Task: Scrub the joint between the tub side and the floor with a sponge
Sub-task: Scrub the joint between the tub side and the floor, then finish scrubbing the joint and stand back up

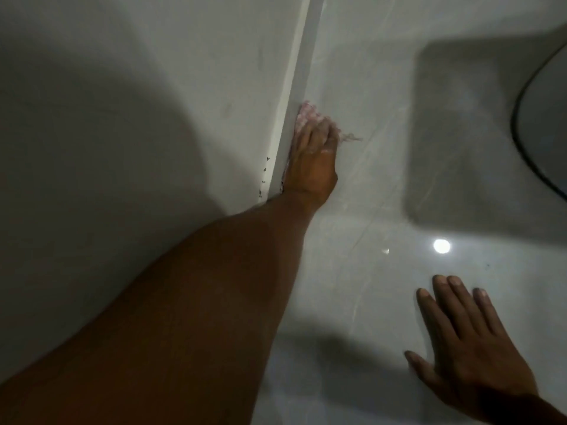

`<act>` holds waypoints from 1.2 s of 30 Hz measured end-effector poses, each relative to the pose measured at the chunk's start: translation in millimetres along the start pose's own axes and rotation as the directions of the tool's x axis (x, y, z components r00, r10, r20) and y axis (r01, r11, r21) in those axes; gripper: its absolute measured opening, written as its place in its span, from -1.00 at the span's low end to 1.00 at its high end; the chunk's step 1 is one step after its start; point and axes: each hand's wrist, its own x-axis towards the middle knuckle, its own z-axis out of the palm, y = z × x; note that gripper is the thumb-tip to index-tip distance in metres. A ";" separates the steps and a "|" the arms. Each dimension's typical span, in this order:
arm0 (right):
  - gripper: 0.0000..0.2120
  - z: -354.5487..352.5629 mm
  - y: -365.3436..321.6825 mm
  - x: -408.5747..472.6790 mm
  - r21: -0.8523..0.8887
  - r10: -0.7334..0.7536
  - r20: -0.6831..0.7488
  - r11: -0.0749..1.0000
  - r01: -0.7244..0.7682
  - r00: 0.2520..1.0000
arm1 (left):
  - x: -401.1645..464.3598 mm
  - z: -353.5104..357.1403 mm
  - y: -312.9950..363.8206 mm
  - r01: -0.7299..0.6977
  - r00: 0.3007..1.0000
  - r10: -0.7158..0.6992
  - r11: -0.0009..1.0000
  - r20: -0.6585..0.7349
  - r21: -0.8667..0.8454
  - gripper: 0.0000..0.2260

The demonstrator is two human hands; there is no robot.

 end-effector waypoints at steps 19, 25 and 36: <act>-0.12 -6.9 -1.1 -2.4 0.115 -0.016 -0.032 0.993 0.019 0.999 | -400.3 -33.5 32.8 0.012 0.999 -0.007 0.992 0.038 -0.127 -0.48; -0.24 -104.4 -24.2 -11.7 0.157 -0.001 0.081 0.987 -0.012 0.997 | -345.5 -103.0 96.0 0.250 0.959 -0.206 0.937 0.195 -0.243 -0.59; -0.40 -452.2 103.0 -29.3 0.052 0.293 0.056 0.954 -0.296 0.954 | -73.4 -325.4 381.1 -0.093 0.995 0.103 0.884 -0.002 -0.457 -0.40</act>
